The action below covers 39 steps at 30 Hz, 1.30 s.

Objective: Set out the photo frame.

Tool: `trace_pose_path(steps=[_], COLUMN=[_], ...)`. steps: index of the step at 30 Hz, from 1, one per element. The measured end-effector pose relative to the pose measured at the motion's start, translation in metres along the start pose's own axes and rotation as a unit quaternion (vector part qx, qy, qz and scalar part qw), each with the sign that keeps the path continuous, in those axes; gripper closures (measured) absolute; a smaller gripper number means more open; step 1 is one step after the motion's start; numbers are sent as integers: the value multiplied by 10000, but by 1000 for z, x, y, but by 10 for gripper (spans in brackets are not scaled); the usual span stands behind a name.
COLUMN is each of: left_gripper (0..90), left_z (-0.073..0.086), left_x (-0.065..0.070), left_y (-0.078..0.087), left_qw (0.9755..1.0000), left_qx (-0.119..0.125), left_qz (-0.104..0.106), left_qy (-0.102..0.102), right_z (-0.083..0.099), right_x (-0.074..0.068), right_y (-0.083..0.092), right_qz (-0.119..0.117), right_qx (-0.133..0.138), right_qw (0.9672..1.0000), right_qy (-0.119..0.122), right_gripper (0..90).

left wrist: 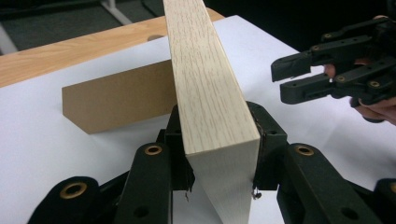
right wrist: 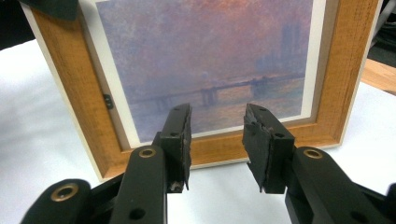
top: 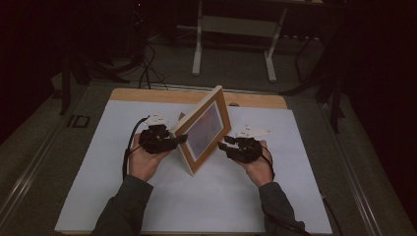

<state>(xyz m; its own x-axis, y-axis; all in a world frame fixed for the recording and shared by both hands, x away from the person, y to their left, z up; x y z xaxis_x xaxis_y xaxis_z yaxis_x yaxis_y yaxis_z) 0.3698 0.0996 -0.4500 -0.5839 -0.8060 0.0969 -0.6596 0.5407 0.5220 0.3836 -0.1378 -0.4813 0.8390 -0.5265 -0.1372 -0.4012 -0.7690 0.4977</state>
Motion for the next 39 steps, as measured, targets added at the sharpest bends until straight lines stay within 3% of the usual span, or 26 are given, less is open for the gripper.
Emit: trace_pose_path(steps=[8,18,20,21,24,26,27,28,29,30,31,32,33,34,37,39], left_gripper=[686,693,694,695,699,696,694,691,686,683,677,663,650,649,634,634], left_z=[0,-1,-2,-3,-3,-2,-2,-2,-2,-2,-1,-1,0,0,6,7], left_x=[-2,-6,-6,-6,-8,-9,-7,-7,-4,-4,-3,-3,-2,-2,0,0], left_y=[2,0,-1,-2,-2,-2,-2,-2,-1,-1,0,0,1,1,5,6], left_qw=[9984,9954,9945,9928,9923,9934,9951,9951,9966,9966,9978,9978,9989,9989,9988,9985], left_qx=[3,-60,-89,-79,-70,-73,-72,-72,-30,-30,40,40,150,150,477,531], left_qz=[538,916,983,1132,1183,1077,877,877,646,646,463,463,261,261,-36,-108], left_qy=[-170,-287,-353,-388,-353,-379,-453,-453,-512,-512,-477,-477,-361,-361,-97,-56], right_z=[0,-1,-2,-3,-2,-1,0,0,1,1,1,1,1,1,-1,-1], right_x=[4,10,10,11,11,13,14,14,15,15,16,16,17,17,19,21], right_y=[5,11,12,13,13,14,14,14,15,15,16,16,16,16,17,18], right_qz=[41,115,130,141,157,166,180,180,200,200,201,201,209,209,247,259], right_qx=[17,109,128,138,155,148,144,144,131,131,145,145,155,155,177,188], right_qw=[10000,9998,9998,9997,9997,9997,9996,9996,9995,9995,9995,9995,9995,9995,9993,9993], right_qy=[-38,-120,-125,-111,-125,-141,-167,-167,-184,-184,-193,-193,-197,-197,-201,-218], right_gripper=[609,609,609,609,609,608,608,608,608,608,606,606,604,604,597,596])
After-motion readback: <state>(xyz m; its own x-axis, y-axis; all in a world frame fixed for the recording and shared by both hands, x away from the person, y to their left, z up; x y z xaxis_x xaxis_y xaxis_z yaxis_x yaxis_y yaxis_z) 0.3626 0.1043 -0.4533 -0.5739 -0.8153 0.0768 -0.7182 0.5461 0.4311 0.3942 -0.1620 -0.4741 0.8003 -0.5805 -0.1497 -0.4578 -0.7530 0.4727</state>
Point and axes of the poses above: each handheld gripper's, and its own axes: y roughly backward along the jaws, z roughly out of its underside, x roughly to its right, the point moved 5 cm from there along -y, roughly forward along the jaws, and after that the axes turned 11 degrees about -z, right-handed, at the moved point
